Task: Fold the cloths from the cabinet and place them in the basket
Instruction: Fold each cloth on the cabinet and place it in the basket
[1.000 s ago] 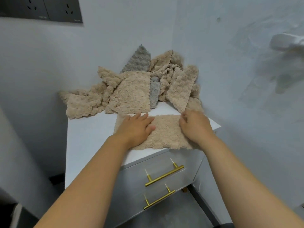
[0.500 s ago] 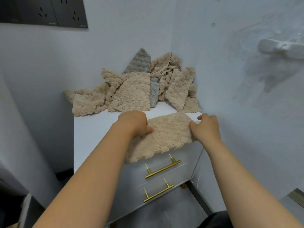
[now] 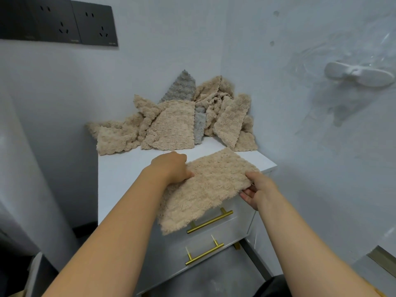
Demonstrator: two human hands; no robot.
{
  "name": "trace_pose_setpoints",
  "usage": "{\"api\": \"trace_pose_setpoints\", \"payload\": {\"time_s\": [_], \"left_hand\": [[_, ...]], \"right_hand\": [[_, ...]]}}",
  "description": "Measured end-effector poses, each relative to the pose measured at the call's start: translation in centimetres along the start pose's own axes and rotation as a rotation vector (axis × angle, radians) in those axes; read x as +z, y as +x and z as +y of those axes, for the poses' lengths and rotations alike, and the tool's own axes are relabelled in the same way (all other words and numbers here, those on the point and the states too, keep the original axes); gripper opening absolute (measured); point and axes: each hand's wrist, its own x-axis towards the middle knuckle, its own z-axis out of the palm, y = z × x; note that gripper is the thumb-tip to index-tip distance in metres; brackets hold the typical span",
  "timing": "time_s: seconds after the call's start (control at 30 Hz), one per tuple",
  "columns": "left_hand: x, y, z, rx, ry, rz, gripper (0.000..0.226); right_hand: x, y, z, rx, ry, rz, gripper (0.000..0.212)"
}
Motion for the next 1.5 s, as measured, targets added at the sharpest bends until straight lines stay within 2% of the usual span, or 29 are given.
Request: {"api": "trace_pose_setpoints", "payload": {"time_s": [0.13,0.23,0.4,0.5,0.63,0.7,0.8,0.97,1.0,1.1,1.27,1.33,1.4,1.43,1.5], "left_hand": [[1.0,0.4,-0.5,0.164,-0.152,0.111,0.070],[2.1,0.8,-0.3,0.310,-0.198,0.133,0.064],[3.8,1.7,0.9,0.235,-0.124,0.033,0.055],[3.6,1.6,1.4,0.208,-0.237,0.062,0.052],[2.9,1.9,0.3,0.136,-0.727,0.202,0.023],[2.6,2.4,-0.3,0.084,-0.918,0.195,0.035],[1.9,2.9,-1.0,0.069,-1.158,0.062,0.067],[1.2,3.7,-2.2,0.133,-1.356,-0.079,0.082],[1.3,4.0,-2.7,0.138,-1.369,-0.139,0.078],[1.0,4.2,-3.1,0.147,-1.407,-0.198,0.013],[0.6,4.5,-3.8,0.034,-1.493,-0.216,0.038],[0.5,4.1,-3.8,0.052,-1.563,-0.381,0.021],[0.5,3.8,-3.3,0.095,-1.557,-0.487,0.019],[0.4,3.7,-3.1,0.082,-1.532,-0.467,0.021],[0.5,4.0,-2.5,0.052,-1.506,-0.295,0.020]], "right_hand": [[-0.1,-0.3,0.6,-0.044,0.173,0.014,0.014],[0.3,-0.6,0.5,-0.174,0.193,0.064,0.010],[0.9,-0.2,-0.1,-0.501,-0.080,0.048,0.018],[1.4,-0.2,-0.6,-0.620,-0.193,0.010,0.026],[2.5,-0.7,-1.9,-0.578,-0.082,-0.221,0.025],[2.9,-0.7,-2.6,-0.556,-0.039,-0.338,0.032],[3.8,-0.3,-3.7,-0.473,-0.002,-0.486,0.036],[5.8,0.7,-5.4,-0.327,0.058,-0.710,0.033],[6.2,0.9,-5.7,-0.319,0.048,-0.723,0.032],[7.6,2.1,-6.1,-0.382,-0.130,-0.639,0.032],[8.3,3.7,-5.9,-0.485,-0.252,-0.378,0.021],[8.1,4.1,-5.8,-0.478,-0.274,-0.351,0.016],[7.9,4.2,-5.7,-0.482,-0.319,-0.365,0.013],[7.9,4.2,-5.6,-0.495,-0.349,-0.378,0.012],[7.9,4.2,-5.4,-0.510,-0.383,-0.405,0.011]]}}
